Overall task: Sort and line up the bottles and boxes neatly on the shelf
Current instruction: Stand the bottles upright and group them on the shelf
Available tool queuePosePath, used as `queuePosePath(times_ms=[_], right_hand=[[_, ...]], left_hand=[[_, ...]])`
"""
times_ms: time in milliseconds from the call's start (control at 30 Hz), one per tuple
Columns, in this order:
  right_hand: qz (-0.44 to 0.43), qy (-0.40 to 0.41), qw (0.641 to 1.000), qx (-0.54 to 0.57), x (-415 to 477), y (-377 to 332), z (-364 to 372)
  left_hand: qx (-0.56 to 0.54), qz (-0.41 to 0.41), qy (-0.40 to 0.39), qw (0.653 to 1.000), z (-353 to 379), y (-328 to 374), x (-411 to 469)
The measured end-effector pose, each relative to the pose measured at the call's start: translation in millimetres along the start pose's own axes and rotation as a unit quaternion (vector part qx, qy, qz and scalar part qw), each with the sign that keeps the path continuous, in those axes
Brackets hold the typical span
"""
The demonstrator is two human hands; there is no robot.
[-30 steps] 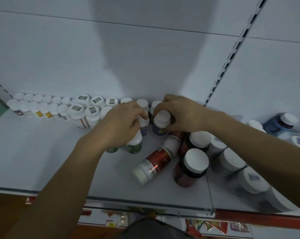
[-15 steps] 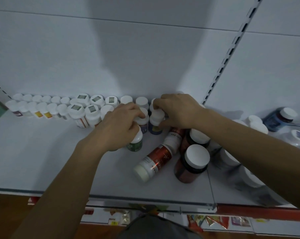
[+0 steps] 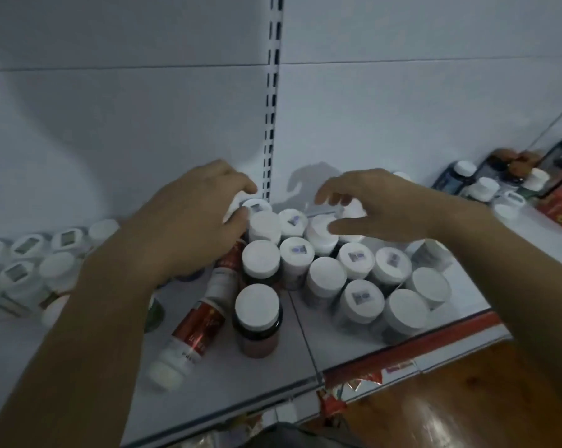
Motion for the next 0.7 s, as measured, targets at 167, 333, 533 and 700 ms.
queuePosePath(times_ms=[167, 333, 533, 700], right_hand=[[0.098, 0.015, 0.995, 0.002, -70.4, 95.4, -6.1], [0.113, 0.021, 0.993, 0.028, -104.3, 170.1, 0.3], [0.066, 0.098, 0.992, 0.043, -117.1, 234.0, 0.4], [0.032, 0.142, 0.986, 0.082, -129.2, 269.3, 6.4]], left_hand=[[0.099, 0.050, -0.139, 0.984, 55.1, 65.2, 66.1], [0.159, 0.060, -0.192, 0.967, 89.6, 124.5, 111.6], [0.165, -0.071, -0.166, 0.970, 125.5, 144.6, 182.4], [0.190, -0.209, -0.223, 0.933, 179.3, 109.7, 183.1]])
Point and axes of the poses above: each hand's wrist, its own x-axis towards the middle knuckle, its own z-axis out of the palm, y = z × x, the point moved 9 cm from there along x, towards the middle knuckle, and after that the axes turned 7 degrees about -x, right-handed, at the moved point
